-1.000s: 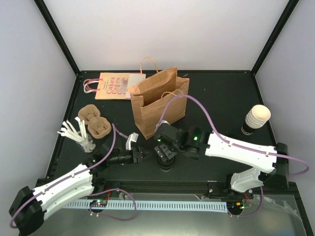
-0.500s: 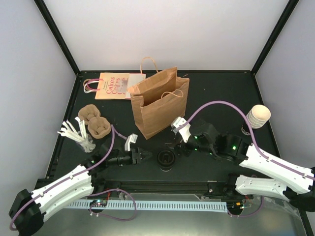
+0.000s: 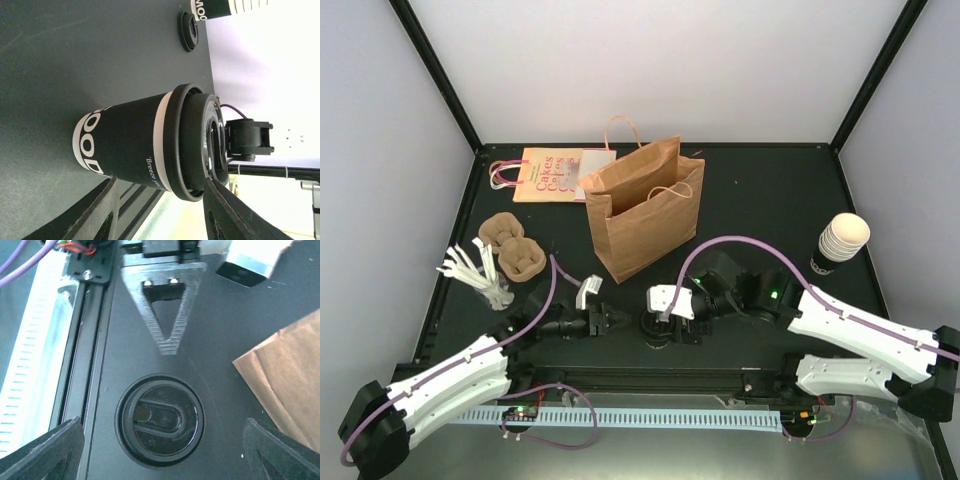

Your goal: Pack the takeout coffee

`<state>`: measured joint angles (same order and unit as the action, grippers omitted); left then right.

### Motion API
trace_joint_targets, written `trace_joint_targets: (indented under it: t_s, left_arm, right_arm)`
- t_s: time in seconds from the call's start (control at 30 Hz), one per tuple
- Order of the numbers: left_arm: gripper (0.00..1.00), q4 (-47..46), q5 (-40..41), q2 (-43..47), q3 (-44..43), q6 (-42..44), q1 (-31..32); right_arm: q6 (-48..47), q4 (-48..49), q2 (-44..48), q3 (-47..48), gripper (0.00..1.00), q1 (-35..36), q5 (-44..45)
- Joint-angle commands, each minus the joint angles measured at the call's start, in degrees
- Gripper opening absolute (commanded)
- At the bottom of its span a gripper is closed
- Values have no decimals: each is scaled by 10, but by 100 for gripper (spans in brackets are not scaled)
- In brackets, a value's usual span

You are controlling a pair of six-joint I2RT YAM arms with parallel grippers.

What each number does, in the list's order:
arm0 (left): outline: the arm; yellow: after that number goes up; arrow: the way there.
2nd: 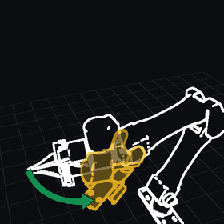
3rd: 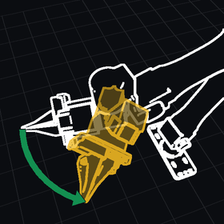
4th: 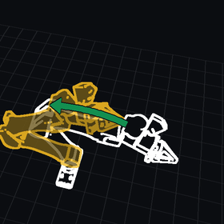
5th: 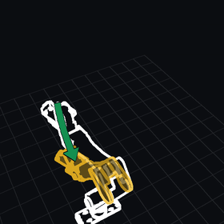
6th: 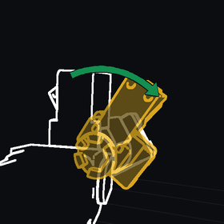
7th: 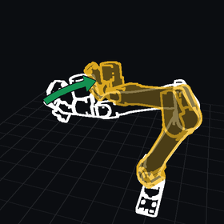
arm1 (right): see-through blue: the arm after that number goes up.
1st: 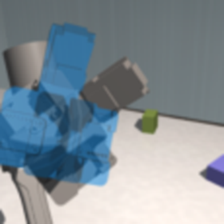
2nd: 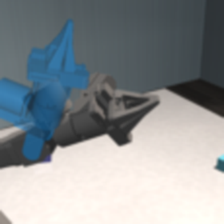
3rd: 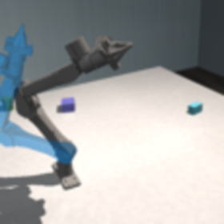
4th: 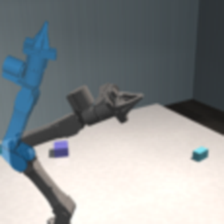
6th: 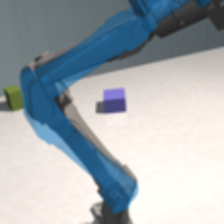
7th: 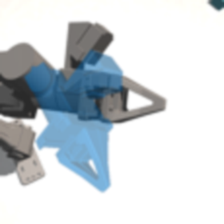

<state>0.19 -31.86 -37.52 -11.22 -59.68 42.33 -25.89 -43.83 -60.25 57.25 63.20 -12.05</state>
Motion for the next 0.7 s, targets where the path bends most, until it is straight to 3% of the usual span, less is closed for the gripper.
trace_joint_targets:
  t_s: [0.0,0.3,0.67]
  left_arm:
    - [49,-41,-24,-10,12,-20,-2]
    - [49,-64,-26,-30,12,-24,1]
    - [49,-72,-26,-41,15,-25,2]
  right_arm:
    - [-100,-51,-30,31,89,0,-50]
    - [-122,-116,-113,73,100,-1,-36]
    - [-139,-155,-181,112,99,-26,-29]
